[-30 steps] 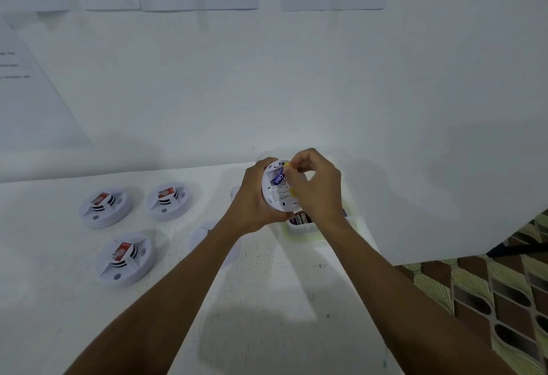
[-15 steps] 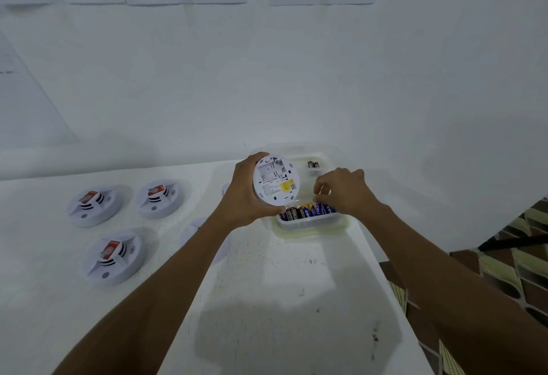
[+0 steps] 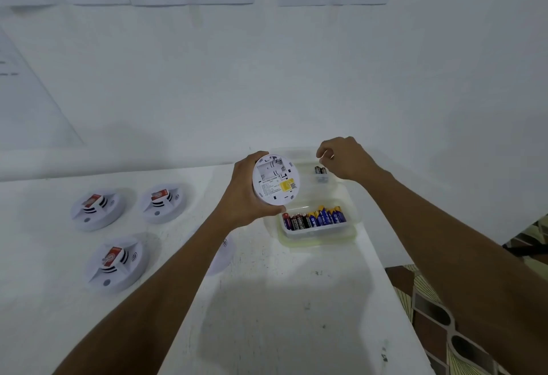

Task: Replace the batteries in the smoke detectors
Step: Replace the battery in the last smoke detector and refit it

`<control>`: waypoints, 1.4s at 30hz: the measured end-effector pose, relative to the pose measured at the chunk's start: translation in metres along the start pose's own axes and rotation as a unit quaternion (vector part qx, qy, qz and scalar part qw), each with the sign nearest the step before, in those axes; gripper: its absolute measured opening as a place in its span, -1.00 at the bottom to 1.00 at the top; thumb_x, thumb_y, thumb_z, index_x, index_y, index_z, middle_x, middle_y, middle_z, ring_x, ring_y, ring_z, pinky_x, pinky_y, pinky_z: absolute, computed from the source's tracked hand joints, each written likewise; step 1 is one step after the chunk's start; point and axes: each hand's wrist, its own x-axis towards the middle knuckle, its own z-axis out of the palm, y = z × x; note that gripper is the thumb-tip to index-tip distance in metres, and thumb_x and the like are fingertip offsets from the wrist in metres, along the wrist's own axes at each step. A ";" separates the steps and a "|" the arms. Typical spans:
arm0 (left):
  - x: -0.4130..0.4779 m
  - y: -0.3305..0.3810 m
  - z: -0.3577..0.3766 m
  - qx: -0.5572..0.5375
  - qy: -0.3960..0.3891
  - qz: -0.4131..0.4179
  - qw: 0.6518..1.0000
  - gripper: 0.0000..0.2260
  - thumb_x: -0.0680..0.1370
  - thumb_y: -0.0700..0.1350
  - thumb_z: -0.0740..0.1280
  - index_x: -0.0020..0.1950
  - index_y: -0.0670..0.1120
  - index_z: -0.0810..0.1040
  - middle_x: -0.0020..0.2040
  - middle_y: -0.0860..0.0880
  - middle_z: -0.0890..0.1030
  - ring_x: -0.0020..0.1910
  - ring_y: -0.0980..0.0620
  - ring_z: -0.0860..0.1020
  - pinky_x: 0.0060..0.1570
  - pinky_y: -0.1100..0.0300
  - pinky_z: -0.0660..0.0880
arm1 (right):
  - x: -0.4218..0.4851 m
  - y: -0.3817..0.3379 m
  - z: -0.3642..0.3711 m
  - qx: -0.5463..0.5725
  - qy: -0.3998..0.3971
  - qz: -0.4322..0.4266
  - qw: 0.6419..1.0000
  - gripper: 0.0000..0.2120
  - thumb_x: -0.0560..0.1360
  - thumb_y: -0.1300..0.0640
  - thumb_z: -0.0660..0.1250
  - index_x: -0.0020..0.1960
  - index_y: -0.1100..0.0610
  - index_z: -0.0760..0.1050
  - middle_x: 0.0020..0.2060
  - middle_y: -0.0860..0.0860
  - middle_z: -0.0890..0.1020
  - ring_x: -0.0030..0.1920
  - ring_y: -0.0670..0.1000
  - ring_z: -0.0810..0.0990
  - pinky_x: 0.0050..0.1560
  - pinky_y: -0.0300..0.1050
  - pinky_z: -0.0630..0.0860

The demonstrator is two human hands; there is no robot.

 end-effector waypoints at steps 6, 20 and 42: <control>0.012 -0.001 -0.007 -0.004 -0.004 -0.006 1.000 -0.10 0.12 0.03 0.63 0.36 0.17 0.23 0.23 0.22 0.36 0.30 0.09 0.31 0.25 0.24 0.34 | 0.037 0.001 0.017 -0.059 -0.105 0.045 0.992 -0.72 0.51 0.35 0.26 0.10 0.11 0.61 0.16 0.13 0.59 0.02 0.13 0.62 -0.13 -0.13 0.47; 0.020 -0.019 -0.014 0.000 -0.005 -0.014 1.000 -0.08 0.14 0.05 0.63 0.41 0.04 0.27 0.30 0.11 0.39 0.31 0.11 0.30 0.20 0.40 0.26 | 0.048 0.001 0.035 -0.011 -0.079 0.092 0.993 -0.72 0.45 0.41 0.32 0.10 0.17 0.60 0.02 0.15 0.65 -0.05 0.13 0.68 -0.01 -0.04 0.62; 0.011 -0.040 -0.030 0.006 0.018 -0.013 1.000 -0.11 0.12 0.08 0.62 0.35 0.16 0.24 0.26 0.16 0.38 0.30 0.10 0.32 0.24 0.36 0.26 | 0.059 -0.035 0.058 0.020 -0.096 0.153 0.983 -0.81 0.36 0.12 0.57 -0.08 0.18 0.67 -0.13 0.09 0.71 -0.09 0.09 0.69 -0.06 -0.12 0.58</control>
